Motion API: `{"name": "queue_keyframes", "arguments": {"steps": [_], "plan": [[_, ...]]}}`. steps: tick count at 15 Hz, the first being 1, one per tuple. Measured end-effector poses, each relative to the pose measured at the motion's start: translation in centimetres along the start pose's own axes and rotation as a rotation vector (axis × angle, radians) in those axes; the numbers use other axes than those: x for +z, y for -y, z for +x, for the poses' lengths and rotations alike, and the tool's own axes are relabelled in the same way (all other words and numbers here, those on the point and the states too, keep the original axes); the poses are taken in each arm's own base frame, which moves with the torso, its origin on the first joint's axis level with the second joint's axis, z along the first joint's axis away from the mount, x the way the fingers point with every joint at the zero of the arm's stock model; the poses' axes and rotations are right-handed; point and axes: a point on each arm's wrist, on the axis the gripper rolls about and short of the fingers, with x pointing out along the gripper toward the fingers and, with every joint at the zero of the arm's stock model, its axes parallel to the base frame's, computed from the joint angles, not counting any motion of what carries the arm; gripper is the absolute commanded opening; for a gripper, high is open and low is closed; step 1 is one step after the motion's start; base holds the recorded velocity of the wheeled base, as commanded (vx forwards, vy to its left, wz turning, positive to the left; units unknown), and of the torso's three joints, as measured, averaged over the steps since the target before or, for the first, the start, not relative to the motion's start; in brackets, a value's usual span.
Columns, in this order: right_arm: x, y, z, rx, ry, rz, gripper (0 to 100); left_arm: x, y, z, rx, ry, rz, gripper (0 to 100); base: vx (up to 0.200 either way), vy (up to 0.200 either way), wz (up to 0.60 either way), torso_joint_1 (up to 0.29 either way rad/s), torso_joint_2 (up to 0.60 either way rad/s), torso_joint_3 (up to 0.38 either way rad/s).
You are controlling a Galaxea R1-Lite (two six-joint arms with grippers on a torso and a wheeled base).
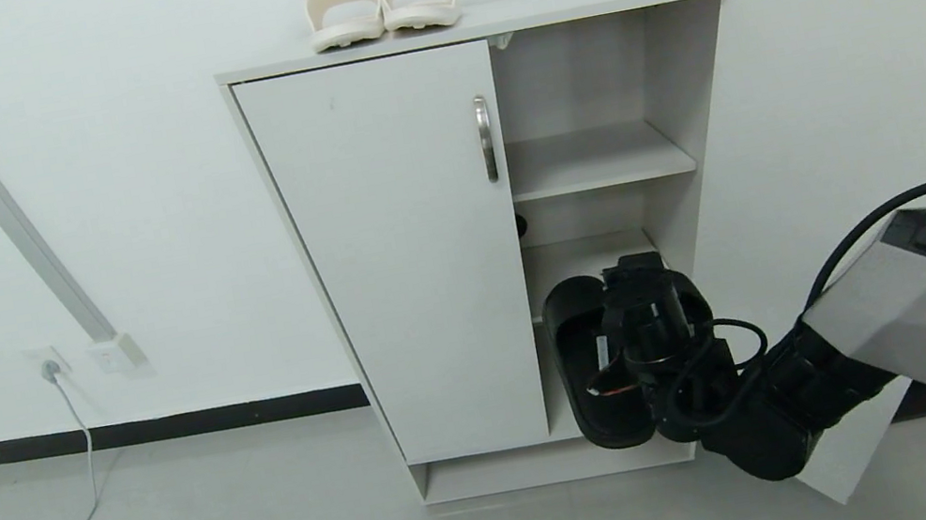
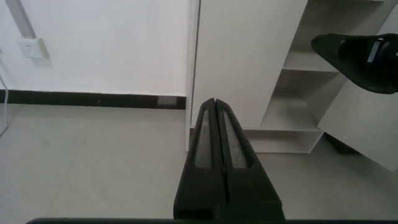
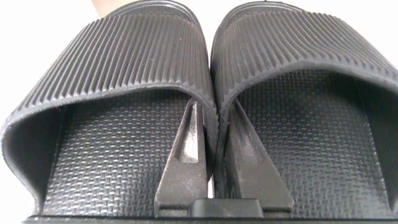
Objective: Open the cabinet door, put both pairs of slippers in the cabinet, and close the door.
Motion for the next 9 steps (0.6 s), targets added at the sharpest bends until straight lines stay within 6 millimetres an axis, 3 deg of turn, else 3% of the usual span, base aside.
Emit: {"name": "queue_keyframes", "arguments": {"steps": [1, 6, 9], "plan": [[-0.1, 0.0, 0.1, -0.002, -0.002, -0.002, 0, 0.0, 0.0, 0.0, 0.001, -0.001, -0.001, 0, 0.000, -0.200, 0.00, 0.007, 0.00, 0.002], [-0.8, -0.2, 0.5, 0.003, -0.007, -0.008, 0, 0.0, 0.0, 0.0, 0.001, -0.001, -0.003, 0, 0.000, 0.000, 0.00, 0.000, 0.00, 0.000], [-1.2, -1.7, 0.5, 0.056, -0.002, -0.015, 0, 0.0, 0.0, 0.0, 0.003, -0.001, -0.006, 0, 0.000, 0.000, 0.00, 0.000, 0.00, 0.000]]}}
